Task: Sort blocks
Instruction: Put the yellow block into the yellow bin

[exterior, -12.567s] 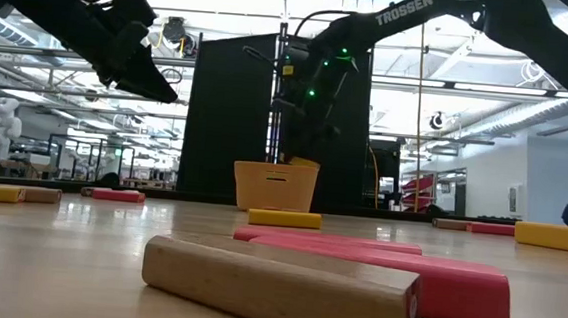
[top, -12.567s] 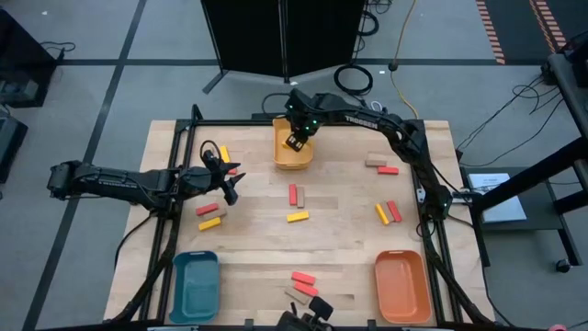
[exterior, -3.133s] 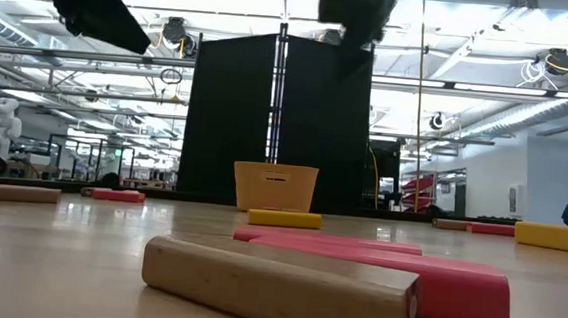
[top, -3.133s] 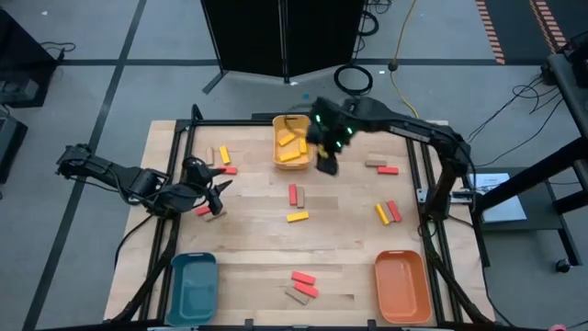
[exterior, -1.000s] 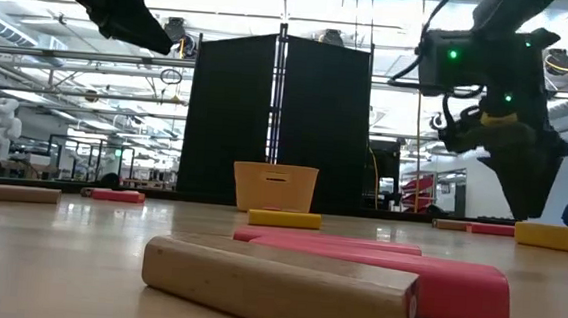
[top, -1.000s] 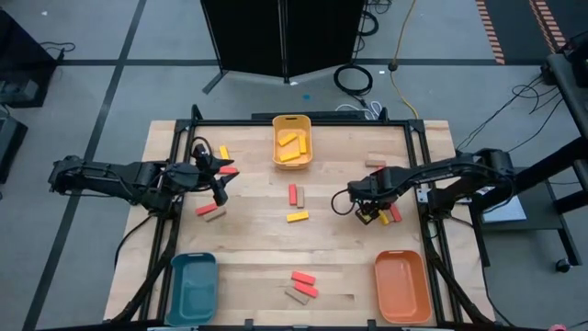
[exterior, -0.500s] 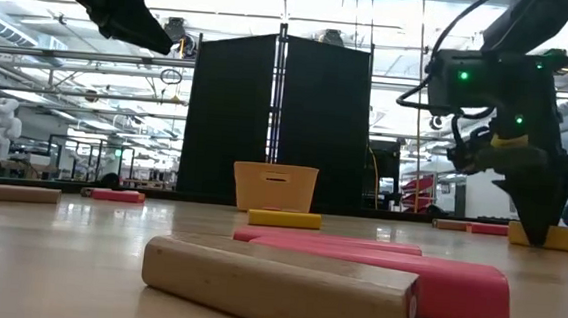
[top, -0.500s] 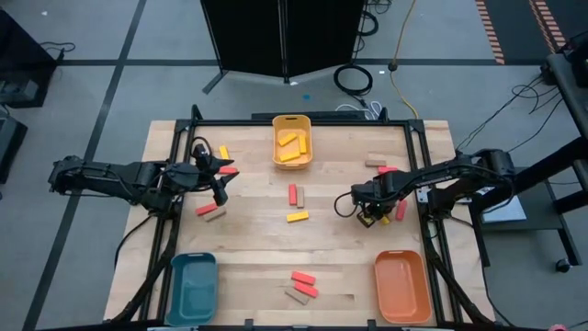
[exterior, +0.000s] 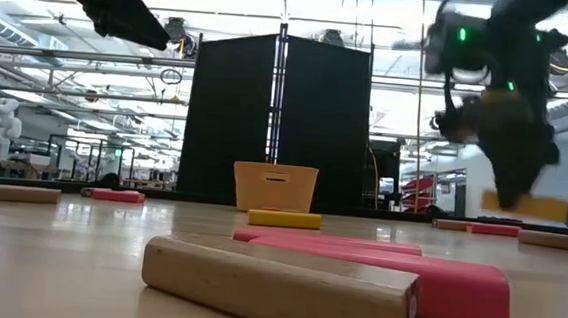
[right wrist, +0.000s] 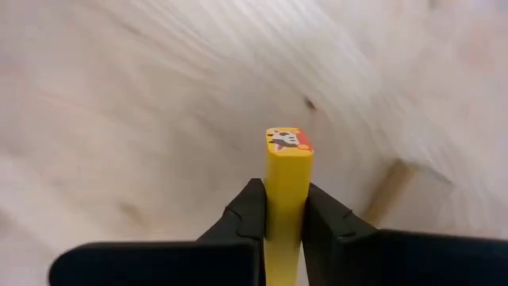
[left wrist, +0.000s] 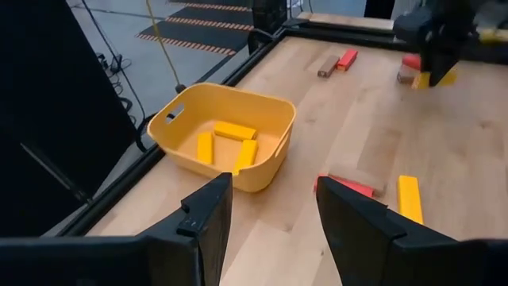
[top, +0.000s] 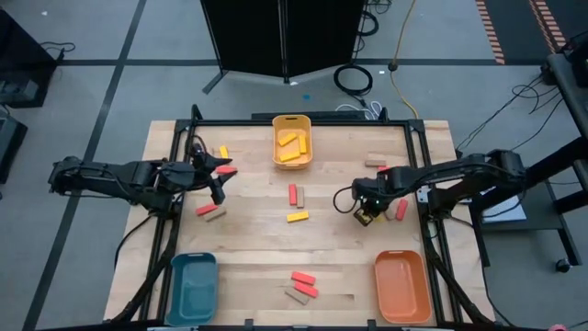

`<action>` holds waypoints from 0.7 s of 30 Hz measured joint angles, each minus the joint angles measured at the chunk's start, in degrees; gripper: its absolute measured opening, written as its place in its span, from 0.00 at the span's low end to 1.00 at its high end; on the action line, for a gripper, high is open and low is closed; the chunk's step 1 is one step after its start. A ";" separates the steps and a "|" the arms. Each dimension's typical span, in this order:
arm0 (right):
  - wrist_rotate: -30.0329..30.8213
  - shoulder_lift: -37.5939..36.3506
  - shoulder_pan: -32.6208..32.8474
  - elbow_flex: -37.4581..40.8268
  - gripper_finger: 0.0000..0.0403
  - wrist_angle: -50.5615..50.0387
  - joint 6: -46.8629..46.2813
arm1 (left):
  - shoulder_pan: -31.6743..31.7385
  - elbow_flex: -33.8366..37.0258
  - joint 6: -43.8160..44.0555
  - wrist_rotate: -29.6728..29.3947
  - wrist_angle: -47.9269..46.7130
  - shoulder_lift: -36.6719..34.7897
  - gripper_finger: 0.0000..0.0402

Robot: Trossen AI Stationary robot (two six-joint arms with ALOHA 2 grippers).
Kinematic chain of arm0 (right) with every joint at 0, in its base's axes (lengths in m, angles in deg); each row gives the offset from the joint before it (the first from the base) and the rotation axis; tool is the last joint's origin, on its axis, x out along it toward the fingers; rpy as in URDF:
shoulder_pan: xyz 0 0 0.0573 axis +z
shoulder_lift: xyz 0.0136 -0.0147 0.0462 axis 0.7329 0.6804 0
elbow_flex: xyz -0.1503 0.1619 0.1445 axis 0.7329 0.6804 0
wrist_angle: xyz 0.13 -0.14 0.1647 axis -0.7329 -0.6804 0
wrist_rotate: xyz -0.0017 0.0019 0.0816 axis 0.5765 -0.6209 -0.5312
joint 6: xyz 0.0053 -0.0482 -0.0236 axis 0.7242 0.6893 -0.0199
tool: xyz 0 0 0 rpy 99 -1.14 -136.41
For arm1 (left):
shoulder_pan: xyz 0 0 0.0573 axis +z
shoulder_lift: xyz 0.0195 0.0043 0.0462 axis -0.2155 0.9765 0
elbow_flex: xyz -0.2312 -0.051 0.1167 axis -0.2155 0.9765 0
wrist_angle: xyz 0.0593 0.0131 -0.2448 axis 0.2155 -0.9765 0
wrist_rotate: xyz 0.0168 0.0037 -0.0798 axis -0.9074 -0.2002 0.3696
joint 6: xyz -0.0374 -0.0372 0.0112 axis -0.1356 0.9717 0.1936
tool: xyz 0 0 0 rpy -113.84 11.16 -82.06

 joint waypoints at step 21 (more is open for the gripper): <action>0.28 12.19 -18.48 -28.02 0.06 21.68 36.74 | 9.74 15.55 17.47 -19.59 11.20 -9.25 0.45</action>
